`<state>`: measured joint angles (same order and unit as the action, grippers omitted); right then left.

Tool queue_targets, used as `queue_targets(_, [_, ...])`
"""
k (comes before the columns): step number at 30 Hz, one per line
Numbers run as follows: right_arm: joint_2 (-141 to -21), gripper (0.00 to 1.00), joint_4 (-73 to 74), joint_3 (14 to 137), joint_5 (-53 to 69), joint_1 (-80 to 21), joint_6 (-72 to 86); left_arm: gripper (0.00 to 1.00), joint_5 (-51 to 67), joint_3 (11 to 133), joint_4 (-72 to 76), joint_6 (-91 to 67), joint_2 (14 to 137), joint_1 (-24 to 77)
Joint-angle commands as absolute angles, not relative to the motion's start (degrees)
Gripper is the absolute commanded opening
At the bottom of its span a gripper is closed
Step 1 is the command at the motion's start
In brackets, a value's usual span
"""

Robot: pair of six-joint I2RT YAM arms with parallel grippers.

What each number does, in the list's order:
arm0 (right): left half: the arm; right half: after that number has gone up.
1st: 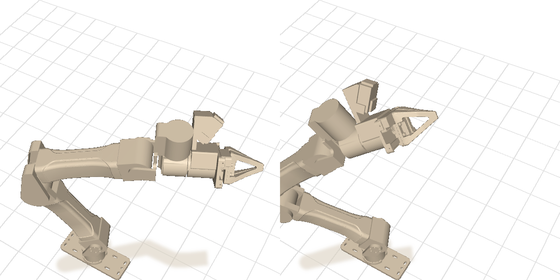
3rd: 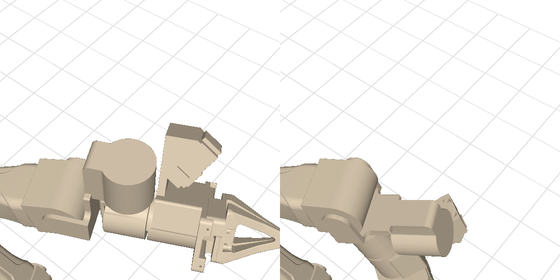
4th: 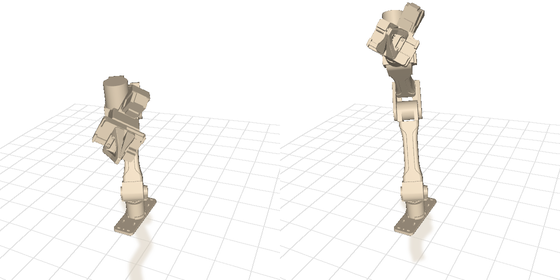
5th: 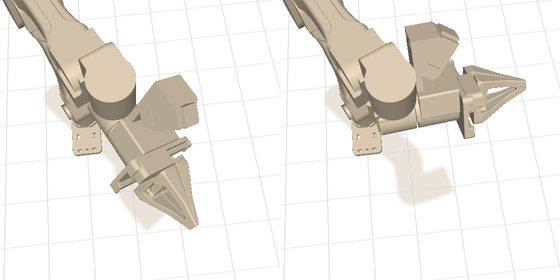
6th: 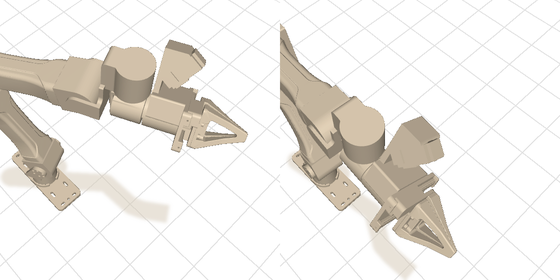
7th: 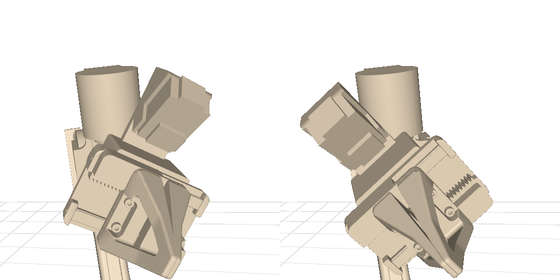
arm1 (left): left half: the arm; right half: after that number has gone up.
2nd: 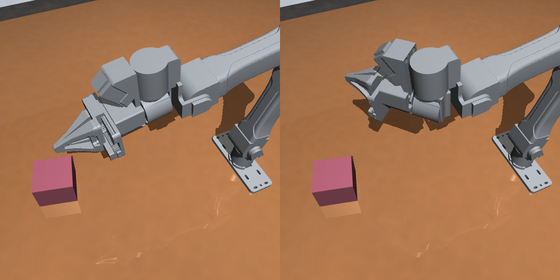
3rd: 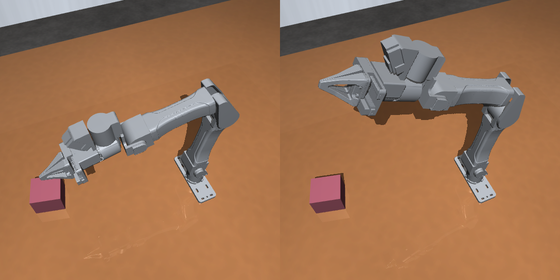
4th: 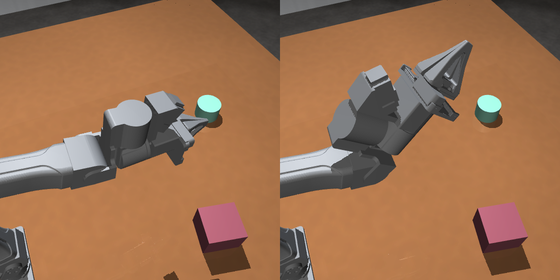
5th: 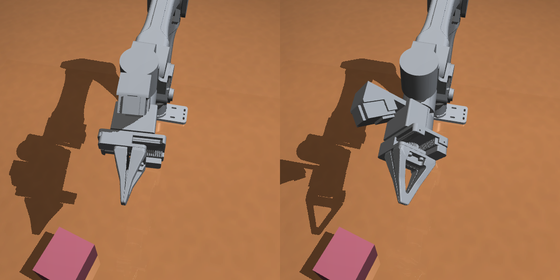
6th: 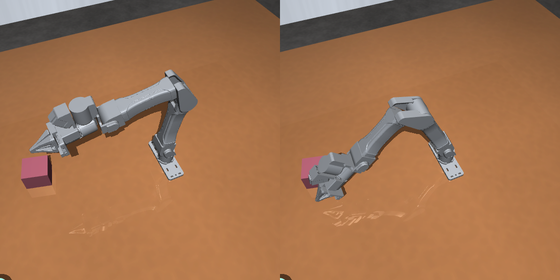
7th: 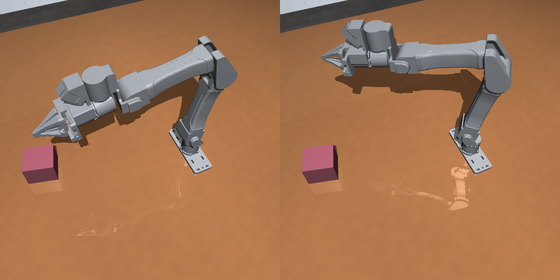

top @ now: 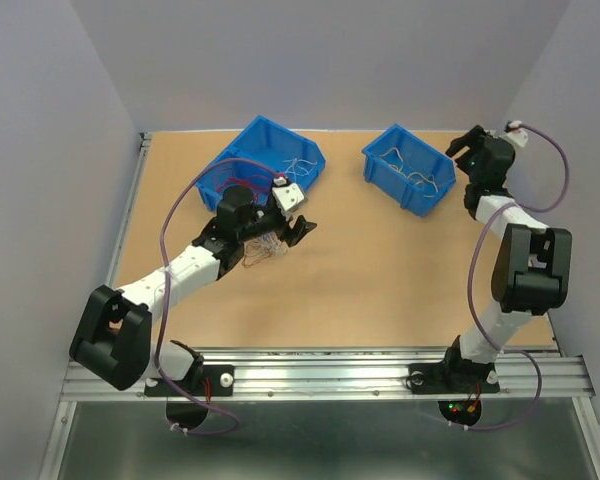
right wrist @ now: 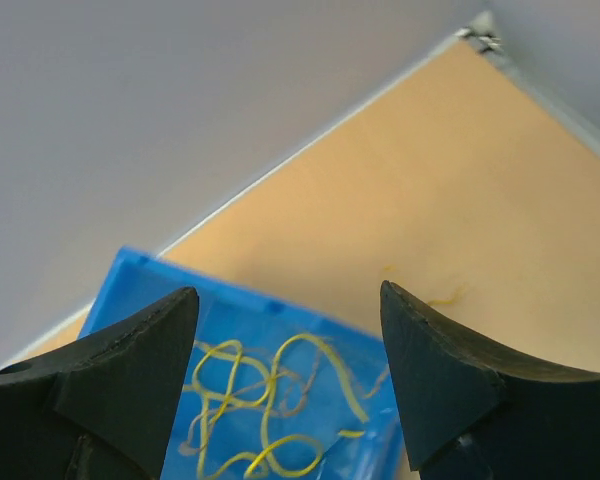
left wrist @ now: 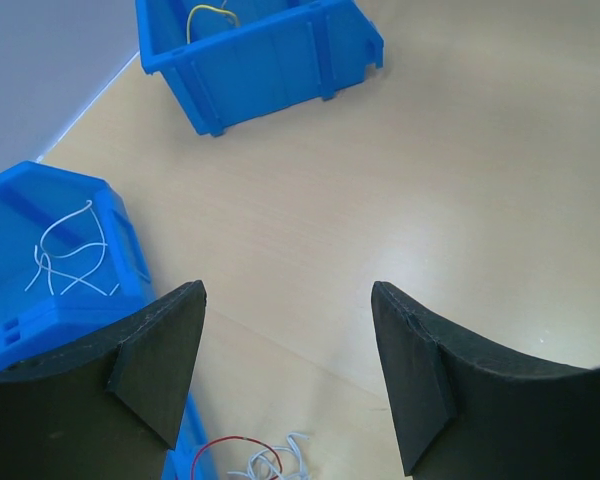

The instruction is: Untangle the cables

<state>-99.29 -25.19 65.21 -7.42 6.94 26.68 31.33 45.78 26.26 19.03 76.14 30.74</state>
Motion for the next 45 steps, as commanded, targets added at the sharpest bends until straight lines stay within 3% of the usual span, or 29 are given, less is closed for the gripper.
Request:
queue_targets(1, [-103.7,0.78,-31.4,65.1,3.4,13.4,41.3,0.78,31.2,48.5,27.3,20.2,76.6,31.1])
queue_targets(11, [-115.2,0.72,-40.0,67.9,6.4,14.7,52.5,0.78,31.5,48.9,26.7,20.7,77.3,31.4])
queue_targets(16, [-117.4,0.58,-41.9,68.6,6.8,14.7,54.3,0.78,31.5,49.1,26.5,20.9,77.9,31.5])
queue_targets(17, [-117.4,0.54,-42.2,68.2,6.4,14.7,54.5,0.78,31.5,49.2,26.5,21.0,78.1,31.5])
queue_targets(20, [-117.1,0.28,-42.9,67.2,4.9,14.7,54.6,0.78,31.5,49.4,26.4,21.0,78.5,31.6])
queue_targets(23, [-116.8,0.11,-43.3,67.0,4.8,14.7,54.7,0.78,31.5,49.7,26.1,21.1,78.8,31.6])
queue_targets(24, [-116.7,0.01,-43.6,66.7,5.0,14.7,54.8,0.78,31.5,49.7,26.0,21.2,78.8,31.6])
queue_targets(31, [-109.1,0.0,-45.6,63.5,5.2,11.1,43.8,0.78,31.3,49.9,25.8,21.4,79.0,31.6])
queue_targets(37, [-102.2,0.01,-45.8,61.0,-2.2,4.4,28.9,0.78,31.7,50.8,24.7,21.5,80.0,31.9])
queue_targets(45, [-101.2,0.0,-47.8,60.2,3.3,1.7,21.7,0.78,32.2,50.7,24.3,22.0,79.5,32.1])
